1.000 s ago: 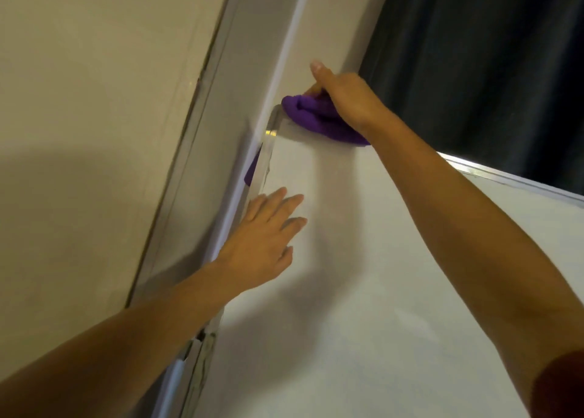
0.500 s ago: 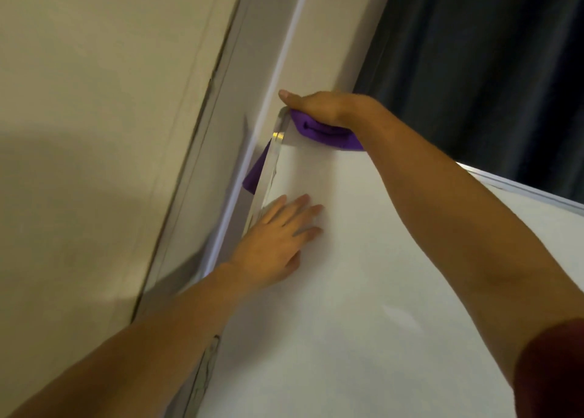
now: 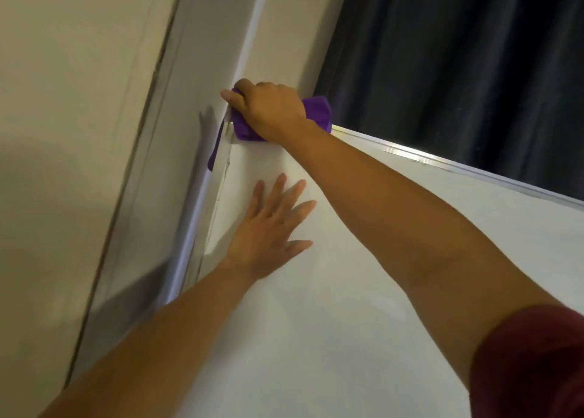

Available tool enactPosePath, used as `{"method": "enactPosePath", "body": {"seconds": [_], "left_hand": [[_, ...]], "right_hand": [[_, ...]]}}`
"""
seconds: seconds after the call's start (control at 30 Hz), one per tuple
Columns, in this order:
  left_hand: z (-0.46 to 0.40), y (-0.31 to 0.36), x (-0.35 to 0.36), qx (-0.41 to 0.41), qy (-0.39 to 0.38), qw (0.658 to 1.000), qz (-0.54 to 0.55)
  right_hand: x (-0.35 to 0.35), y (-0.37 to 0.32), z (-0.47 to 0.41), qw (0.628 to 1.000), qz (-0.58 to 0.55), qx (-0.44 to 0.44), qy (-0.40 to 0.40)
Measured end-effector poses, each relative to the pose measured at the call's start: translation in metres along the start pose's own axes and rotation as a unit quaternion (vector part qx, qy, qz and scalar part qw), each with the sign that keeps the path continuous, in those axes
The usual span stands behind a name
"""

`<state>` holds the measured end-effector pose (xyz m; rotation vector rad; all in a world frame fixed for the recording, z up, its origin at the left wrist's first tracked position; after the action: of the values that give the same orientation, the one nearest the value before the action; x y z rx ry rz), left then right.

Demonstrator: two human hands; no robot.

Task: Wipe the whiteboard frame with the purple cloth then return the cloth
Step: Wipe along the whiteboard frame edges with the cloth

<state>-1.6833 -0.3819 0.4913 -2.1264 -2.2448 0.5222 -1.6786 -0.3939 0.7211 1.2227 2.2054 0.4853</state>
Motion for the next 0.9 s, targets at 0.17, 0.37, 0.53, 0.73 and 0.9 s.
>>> {"method": "enactPosePath", "body": {"seconds": [0.17, 0.37, 0.53, 0.73, 0.9], "left_hand": [[0.017, 0.024, 0.018, -0.018, 0.016, 1.000, -0.008], [0.009, 0.053, 0.026, -0.027, 0.052, 0.998, -0.030], [0.014, 0.058, 0.025, -0.042, 0.043, 0.995, -0.076], [0.016, 0.066, 0.012, -0.053, 0.015, 0.992, -0.111], [0.012, 0.095, 0.017, -0.096, 0.014, 0.989, -0.109]], "right_hand": [[-0.004, 0.039, 0.027, 0.999, 0.020, -0.013, -0.024], [-0.016, 0.123, 0.095, 0.999, 0.045, 0.021, -0.019], [-0.037, 0.205, 0.164, 0.997, 0.052, 0.049, -0.022], [-0.078, 0.361, 0.299, 0.992, 0.070, 0.101, -0.015], [-0.107, 0.460, 0.384, 0.989, 0.079, 0.126, -0.018]]}}
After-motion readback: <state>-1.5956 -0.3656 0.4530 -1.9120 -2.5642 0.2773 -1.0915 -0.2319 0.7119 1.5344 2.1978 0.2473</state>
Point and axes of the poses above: each hand's wrist, its own z-axis away from the middle knuckle, its own x-axis out of the palm, y = z × x, the point moved 1 cm from there along -z, towards the middle knuckle, and after that the axes turned 5 degrees about y, right-handed, at the moved point
